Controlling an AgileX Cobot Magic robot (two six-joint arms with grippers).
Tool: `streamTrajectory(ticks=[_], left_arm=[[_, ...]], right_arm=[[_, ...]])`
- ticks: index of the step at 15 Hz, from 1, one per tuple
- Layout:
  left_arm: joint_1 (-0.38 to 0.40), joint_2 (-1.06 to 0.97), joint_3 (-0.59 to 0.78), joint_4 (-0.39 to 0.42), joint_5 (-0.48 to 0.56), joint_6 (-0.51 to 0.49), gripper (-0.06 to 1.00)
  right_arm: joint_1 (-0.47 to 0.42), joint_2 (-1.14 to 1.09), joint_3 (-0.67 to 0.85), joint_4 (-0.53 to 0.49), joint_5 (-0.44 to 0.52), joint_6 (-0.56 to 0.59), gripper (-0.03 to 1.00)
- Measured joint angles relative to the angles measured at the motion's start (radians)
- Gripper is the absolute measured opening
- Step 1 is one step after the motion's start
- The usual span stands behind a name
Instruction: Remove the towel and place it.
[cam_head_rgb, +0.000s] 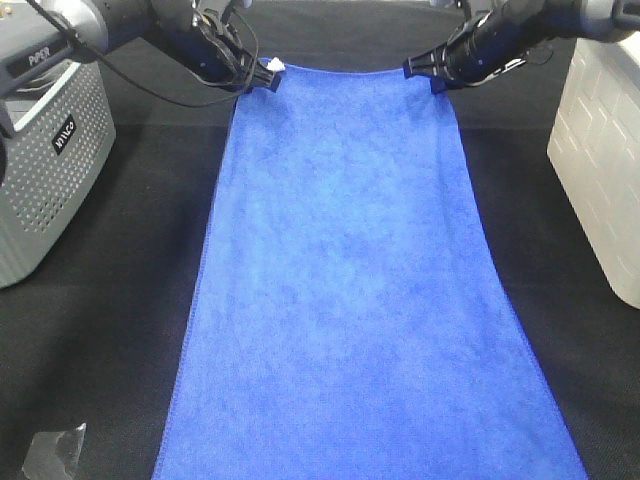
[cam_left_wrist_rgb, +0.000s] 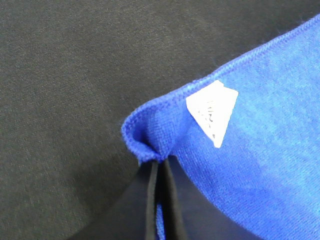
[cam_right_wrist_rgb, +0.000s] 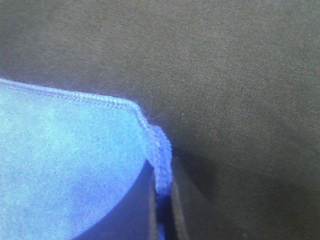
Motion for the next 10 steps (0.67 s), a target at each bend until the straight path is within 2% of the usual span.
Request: streamTrajectory(ticks=[5,10], left_arm=[[0.000,0.048,0.000,0.003,-0.119,0.046,0.00],[0.000,0.080,0.000,0.010,-0.141,0.050,0.00]], right_arm=[[0.000,0.033,0.000,-0.001,-0.120,0.000,0.00],[0.000,0.065,0.000,0.020,-0.149,0.000,0.00]])
